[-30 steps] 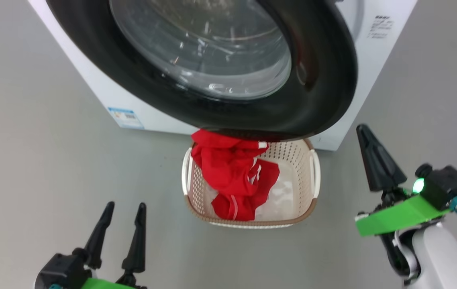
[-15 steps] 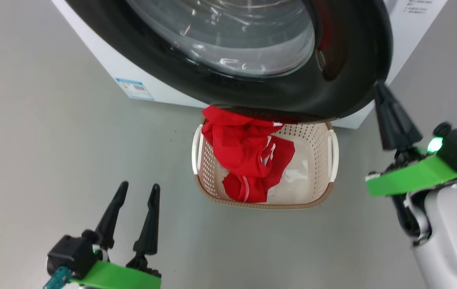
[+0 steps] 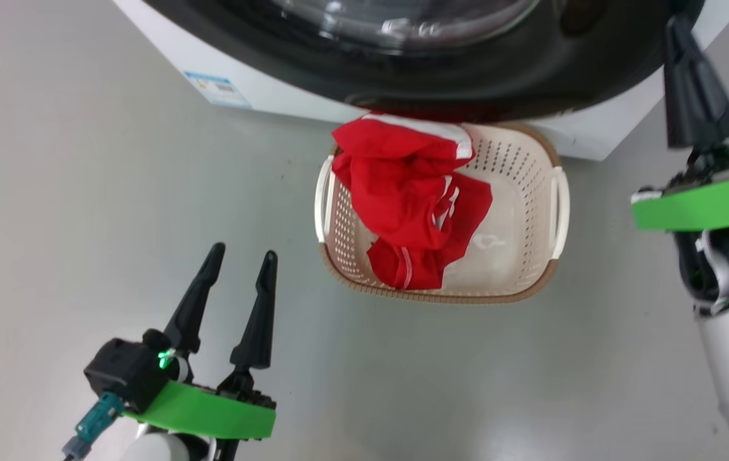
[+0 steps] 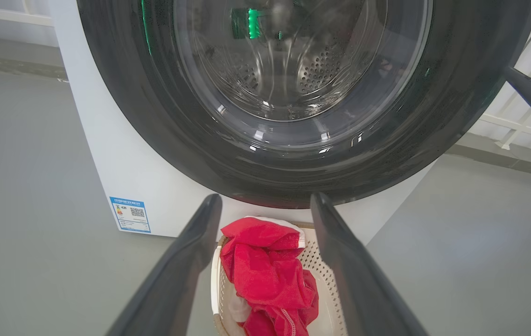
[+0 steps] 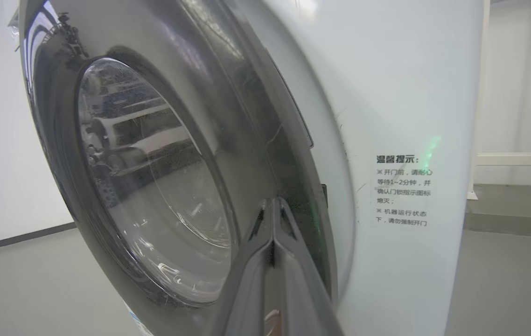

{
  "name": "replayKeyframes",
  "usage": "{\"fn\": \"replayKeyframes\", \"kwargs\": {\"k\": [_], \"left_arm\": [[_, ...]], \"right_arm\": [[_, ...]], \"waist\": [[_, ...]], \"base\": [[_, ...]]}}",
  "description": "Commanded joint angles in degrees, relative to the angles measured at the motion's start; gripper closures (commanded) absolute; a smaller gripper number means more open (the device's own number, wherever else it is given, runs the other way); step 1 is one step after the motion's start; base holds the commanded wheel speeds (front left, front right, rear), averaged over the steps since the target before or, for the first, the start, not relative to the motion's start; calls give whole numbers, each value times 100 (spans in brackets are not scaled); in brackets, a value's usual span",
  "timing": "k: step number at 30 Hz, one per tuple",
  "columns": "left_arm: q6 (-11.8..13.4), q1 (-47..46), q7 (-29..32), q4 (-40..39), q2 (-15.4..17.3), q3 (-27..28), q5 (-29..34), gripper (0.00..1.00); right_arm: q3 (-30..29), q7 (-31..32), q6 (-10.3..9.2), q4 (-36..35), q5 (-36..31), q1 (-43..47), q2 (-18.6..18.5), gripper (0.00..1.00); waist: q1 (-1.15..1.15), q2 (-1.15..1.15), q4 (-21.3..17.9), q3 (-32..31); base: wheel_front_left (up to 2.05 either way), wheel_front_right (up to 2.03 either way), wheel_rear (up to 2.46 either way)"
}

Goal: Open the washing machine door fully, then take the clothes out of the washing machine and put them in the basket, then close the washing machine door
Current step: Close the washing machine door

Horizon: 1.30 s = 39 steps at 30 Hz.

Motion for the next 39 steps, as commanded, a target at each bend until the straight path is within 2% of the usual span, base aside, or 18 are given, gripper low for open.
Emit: {"fn": "replayKeyframes", "kwargs": {"k": [1, 15, 25, 26, 29, 31, 39], "left_arm": [[40, -100, -46, -180, 64, 144, -77, 0], [116, -297, -46, -282, 64, 11, -147, 0], [102, -223, -46, -173, 64, 114, -94, 0], [96, -210, -46, -156, 64, 136, -81, 0], [75, -165, -46, -98, 64, 197, -44, 0], [60, -126, -46, -62, 64, 241, -12, 0], [2, 53, -46, 61, 64, 424, 133, 0]], "right_arm": [[52, -35, 35, -152, 30, -150, 3, 100], [-161, -35, 35, -97, 66, -754, -80, 100], [83, -35, 35, -72, 97, -317, 47, 100], [113, -35, 35, -74, 102, -235, 62, 95], [129, -35, 35, -119, 116, 32, 103, 60], [91, -35, 35, -177, 121, 262, 135, 0], [19, -35, 35, -268, 94, 1127, 188, 0]], "waist": [[0, 0, 82, 178], [0, 0, 169, 399], [0, 0, 31, 99], [0, 0, 6, 53], [0, 0, -51, -93], [0, 0, -91, -204], [0, 0, -260, -547]], "base": [[0, 0, 0], [0, 0, 0], [0, 0, 0], [0, 0, 0], [0, 0, 0], [0, 0, 0], [0, 0, 0]]}}
